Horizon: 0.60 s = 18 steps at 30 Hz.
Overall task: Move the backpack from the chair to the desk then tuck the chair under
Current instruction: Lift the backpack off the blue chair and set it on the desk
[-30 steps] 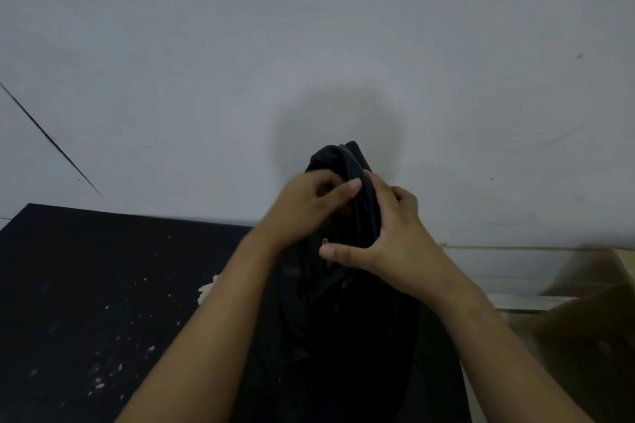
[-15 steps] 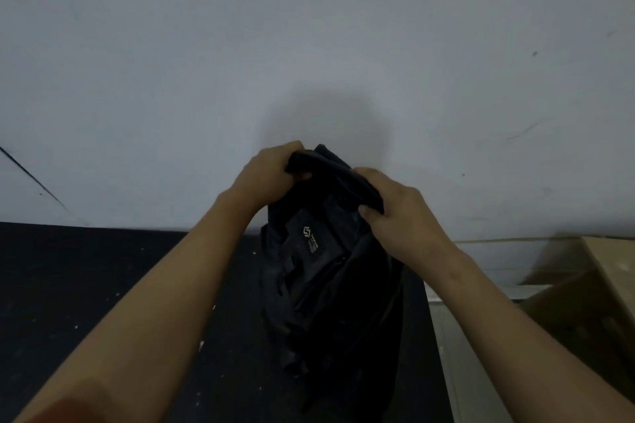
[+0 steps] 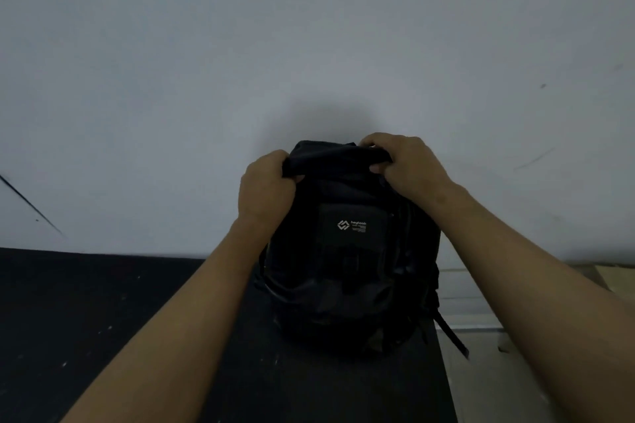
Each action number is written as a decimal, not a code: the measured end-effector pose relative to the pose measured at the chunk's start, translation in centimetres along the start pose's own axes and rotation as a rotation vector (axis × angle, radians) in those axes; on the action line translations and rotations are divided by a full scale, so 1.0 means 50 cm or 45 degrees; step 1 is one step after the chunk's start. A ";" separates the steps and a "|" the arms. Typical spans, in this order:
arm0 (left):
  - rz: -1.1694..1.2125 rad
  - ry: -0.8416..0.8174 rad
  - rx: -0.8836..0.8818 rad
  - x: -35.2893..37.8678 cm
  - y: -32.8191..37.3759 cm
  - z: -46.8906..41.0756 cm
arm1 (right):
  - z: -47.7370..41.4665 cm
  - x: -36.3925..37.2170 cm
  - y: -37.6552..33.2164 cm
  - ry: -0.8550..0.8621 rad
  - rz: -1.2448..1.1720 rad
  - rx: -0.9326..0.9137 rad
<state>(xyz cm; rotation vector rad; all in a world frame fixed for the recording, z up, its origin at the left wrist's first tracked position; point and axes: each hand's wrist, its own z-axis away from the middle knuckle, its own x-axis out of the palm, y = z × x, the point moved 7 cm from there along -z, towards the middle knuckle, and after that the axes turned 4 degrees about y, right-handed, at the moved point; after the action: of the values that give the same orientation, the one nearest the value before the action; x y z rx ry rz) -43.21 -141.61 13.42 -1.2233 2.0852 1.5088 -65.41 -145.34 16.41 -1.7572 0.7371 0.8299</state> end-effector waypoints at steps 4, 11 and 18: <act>0.062 -0.041 -0.019 0.044 0.003 -0.017 | -0.027 0.022 0.046 0.006 0.233 0.054; 0.159 -0.207 -0.044 0.112 -0.005 -0.028 | -0.048 0.057 0.100 -0.074 0.535 0.126; 0.226 -0.503 -0.137 0.151 -0.037 -0.002 | -0.045 0.063 0.108 -0.006 0.610 0.092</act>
<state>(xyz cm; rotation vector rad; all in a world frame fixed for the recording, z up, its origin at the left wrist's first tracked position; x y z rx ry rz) -46.30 -145.37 7.33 -0.7090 1.9054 1.7899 -67.43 -149.37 11.56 -1.5319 1.1959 1.1065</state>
